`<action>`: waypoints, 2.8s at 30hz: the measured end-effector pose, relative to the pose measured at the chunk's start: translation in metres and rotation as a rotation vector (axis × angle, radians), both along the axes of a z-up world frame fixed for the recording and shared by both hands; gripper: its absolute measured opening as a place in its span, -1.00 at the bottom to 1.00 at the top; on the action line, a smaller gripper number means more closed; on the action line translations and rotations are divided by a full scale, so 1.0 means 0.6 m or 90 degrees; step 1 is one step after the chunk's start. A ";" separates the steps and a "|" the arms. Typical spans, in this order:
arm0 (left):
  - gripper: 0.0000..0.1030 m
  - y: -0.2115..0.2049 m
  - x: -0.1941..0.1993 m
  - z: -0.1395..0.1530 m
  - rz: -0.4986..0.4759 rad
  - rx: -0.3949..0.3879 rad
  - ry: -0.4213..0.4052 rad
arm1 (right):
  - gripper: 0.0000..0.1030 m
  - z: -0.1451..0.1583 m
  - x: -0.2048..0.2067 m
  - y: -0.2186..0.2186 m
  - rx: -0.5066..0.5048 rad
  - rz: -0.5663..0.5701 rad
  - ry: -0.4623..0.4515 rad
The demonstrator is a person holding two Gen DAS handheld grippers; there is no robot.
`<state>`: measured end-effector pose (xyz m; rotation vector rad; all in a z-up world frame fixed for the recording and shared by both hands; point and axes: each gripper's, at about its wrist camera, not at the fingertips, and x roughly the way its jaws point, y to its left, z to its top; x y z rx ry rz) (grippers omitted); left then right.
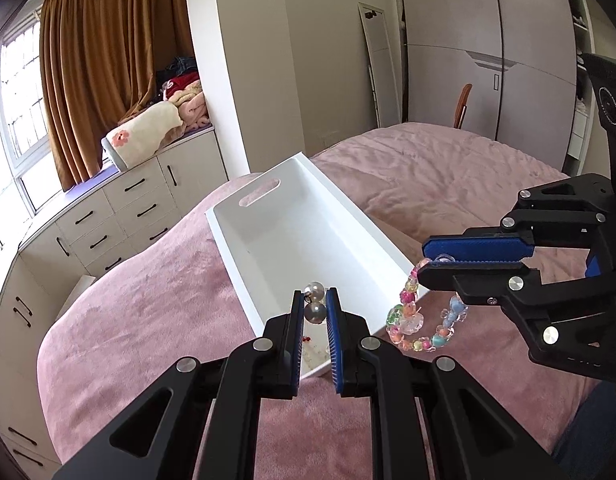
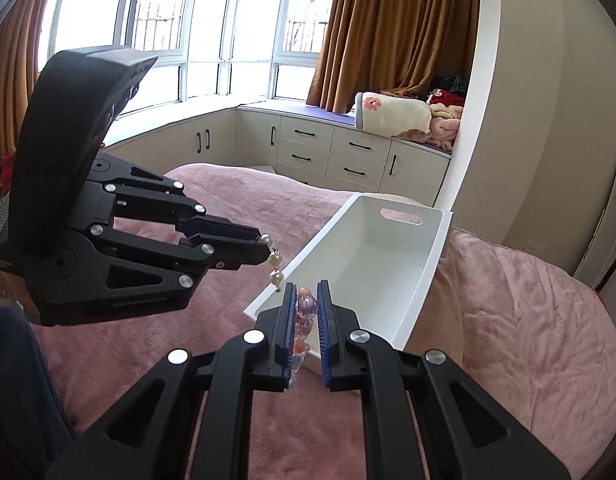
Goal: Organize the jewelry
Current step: 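Lift both held pieces over the white box and open both tools, then move both open tools back to the remaining earrings on the bed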
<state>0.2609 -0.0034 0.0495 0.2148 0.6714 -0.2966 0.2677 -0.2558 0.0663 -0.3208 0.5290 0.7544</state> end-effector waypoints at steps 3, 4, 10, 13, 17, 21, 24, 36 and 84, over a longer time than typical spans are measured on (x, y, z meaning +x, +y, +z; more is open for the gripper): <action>-0.69 -0.006 0.032 -0.008 0.006 0.013 0.001 | -0.79 -0.001 0.031 0.007 0.014 -0.009 -0.013; -0.69 -0.010 0.042 -0.012 0.007 0.028 -0.004 | -0.79 -0.002 0.041 0.010 0.016 -0.012 -0.017; -0.69 -0.007 0.100 -0.057 0.015 0.026 0.012 | -0.79 -0.040 0.101 0.007 0.027 -0.029 0.014; -0.69 -0.006 0.124 -0.079 0.010 0.021 0.026 | -0.79 -0.068 0.122 0.005 0.022 -0.038 0.019; -0.69 -0.005 0.140 -0.100 0.011 0.017 0.016 | -0.78 -0.094 0.148 0.005 0.031 -0.048 0.035; -0.50 -0.011 0.151 -0.130 0.006 0.027 0.018 | -0.75 -0.116 0.160 0.012 0.020 -0.040 0.040; -0.15 -0.014 0.157 -0.152 0.008 0.041 0.023 | -0.69 -0.133 0.164 0.015 0.007 -0.045 0.044; 0.56 0.052 0.119 -0.161 0.051 0.007 -0.054 | 0.39 -0.099 0.136 -0.016 0.069 -0.056 -0.019; 0.93 -0.009 -0.173 -0.242 -0.246 0.177 0.146 | 0.19 -0.199 -0.199 -0.014 -0.131 0.166 0.044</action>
